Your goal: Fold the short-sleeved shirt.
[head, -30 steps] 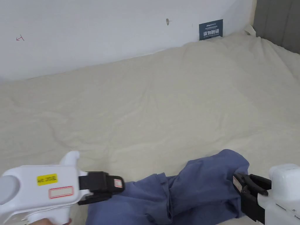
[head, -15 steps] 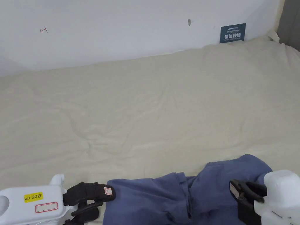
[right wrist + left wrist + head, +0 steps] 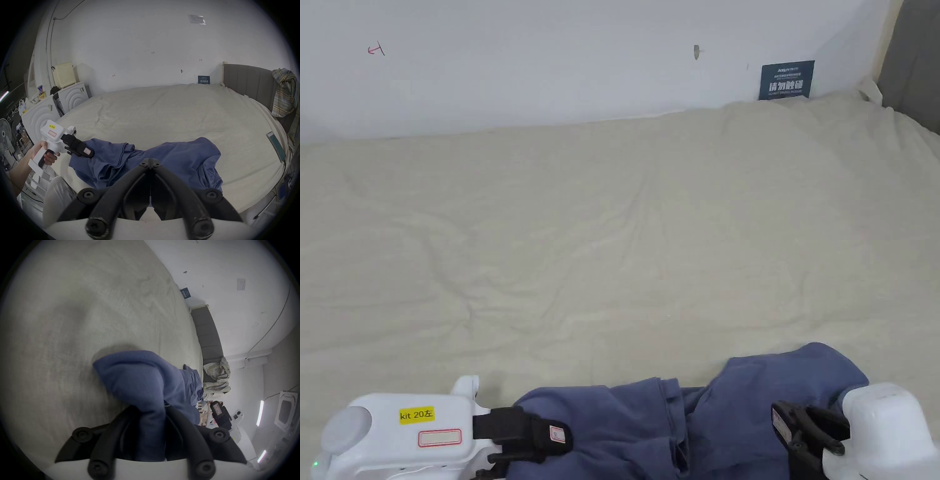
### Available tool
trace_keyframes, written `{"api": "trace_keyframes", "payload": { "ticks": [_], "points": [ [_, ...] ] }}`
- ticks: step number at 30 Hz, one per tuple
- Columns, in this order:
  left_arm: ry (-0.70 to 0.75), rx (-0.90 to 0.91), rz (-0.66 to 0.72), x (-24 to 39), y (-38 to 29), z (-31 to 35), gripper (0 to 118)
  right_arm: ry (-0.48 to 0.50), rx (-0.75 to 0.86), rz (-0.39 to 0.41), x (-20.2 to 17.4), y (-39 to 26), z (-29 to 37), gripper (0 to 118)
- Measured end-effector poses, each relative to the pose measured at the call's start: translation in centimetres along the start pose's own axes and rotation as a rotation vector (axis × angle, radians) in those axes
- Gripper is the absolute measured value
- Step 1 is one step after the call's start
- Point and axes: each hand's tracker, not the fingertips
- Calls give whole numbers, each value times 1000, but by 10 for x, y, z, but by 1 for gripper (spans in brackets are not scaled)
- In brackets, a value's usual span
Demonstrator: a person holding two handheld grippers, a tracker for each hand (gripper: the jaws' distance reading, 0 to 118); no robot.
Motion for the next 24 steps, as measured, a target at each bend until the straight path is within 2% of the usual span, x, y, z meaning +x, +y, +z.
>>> {"api": "trace_keyframes", "payload": {
  "ticks": [2,6,9,12,18,24],
  "points": [
    [43,-8,-41,1,3,8,13,-1,-5,1,0,-1,-1,0],
    [18,0,-14,-4,4,25,13,-4,-11,-13,2,-4,-1,0],
    [73,32,-40,-2,-5,45,13,-6,-13,-16,3,-6,2,0],
    [78,55,-8,-11,-10,71,13,-11,-13,-14,6,-7,5,0],
    [206,143,68,-31,-21,137,13,-23,-10,-41,13,-11,9,0],
    [257,167,52,0,-34,155,13,-13,-6,-71,19,-15,10,0]
  ]
}}
